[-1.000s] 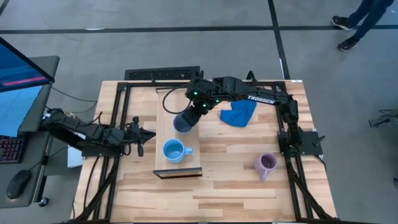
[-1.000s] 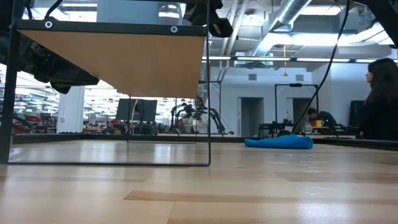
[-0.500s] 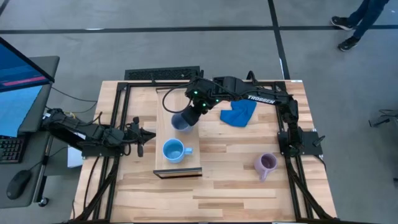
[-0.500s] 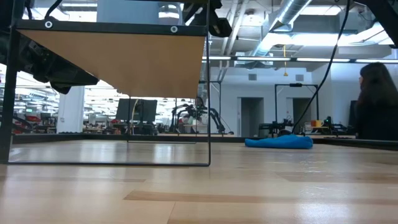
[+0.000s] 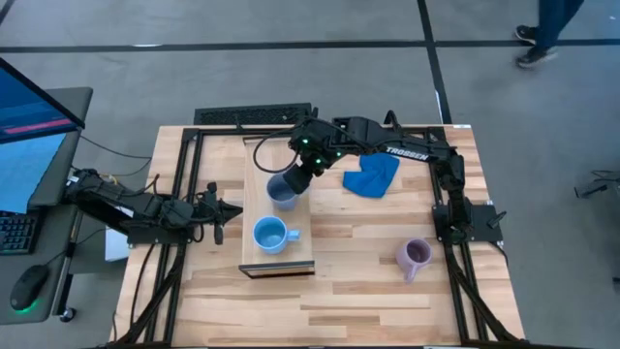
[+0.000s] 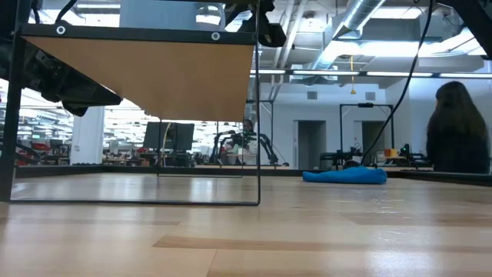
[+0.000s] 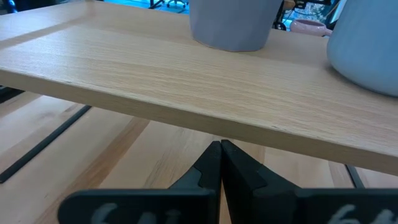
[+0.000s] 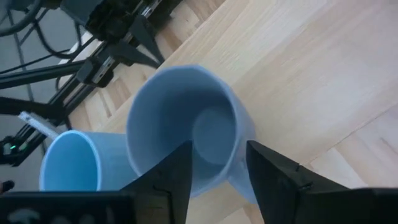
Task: Stack small to large cups/mugs on shelf
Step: Put the blue mug on the shelf
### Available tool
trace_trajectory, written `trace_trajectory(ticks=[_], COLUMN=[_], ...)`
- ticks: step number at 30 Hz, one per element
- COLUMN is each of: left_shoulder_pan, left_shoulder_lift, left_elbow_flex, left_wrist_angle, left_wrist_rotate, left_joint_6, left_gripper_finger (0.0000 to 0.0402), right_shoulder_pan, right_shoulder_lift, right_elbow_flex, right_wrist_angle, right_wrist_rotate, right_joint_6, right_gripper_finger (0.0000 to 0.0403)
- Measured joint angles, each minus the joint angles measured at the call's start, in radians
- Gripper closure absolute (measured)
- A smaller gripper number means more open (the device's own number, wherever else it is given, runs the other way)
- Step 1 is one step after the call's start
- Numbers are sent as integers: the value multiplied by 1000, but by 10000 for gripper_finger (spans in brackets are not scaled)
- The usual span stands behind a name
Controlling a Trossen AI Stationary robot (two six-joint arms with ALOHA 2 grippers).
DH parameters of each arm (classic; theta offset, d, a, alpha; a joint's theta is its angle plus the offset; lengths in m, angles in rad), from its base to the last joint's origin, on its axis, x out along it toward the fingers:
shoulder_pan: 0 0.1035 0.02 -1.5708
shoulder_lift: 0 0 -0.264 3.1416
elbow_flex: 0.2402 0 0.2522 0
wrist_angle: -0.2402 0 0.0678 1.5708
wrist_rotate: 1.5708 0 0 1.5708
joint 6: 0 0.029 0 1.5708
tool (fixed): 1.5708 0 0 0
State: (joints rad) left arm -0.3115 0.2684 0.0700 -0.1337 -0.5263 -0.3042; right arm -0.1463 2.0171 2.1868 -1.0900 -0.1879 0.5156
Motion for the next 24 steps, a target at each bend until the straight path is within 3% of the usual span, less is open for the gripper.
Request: trace_trajectory(ticks=[9, 24], left_shoulder_pan=[0, 0], left_shoulder_lift=[0, 0], left_elbow_flex=[0, 0], left_wrist_angle=[0, 0], left_wrist_rotate=[0, 1], left_joint_6=[0, -5], left_gripper_finger=[401, 401], right_shoulder_pan=[-5, 23], right_shoulder_lift=[0, 0], right_elbow_flex=[0, 0], right_wrist_angle=[-91, -81], right_wrist_rotate=[-18, -23], right_joint_6=[-7, -19], right_gripper_finger=[235, 238])
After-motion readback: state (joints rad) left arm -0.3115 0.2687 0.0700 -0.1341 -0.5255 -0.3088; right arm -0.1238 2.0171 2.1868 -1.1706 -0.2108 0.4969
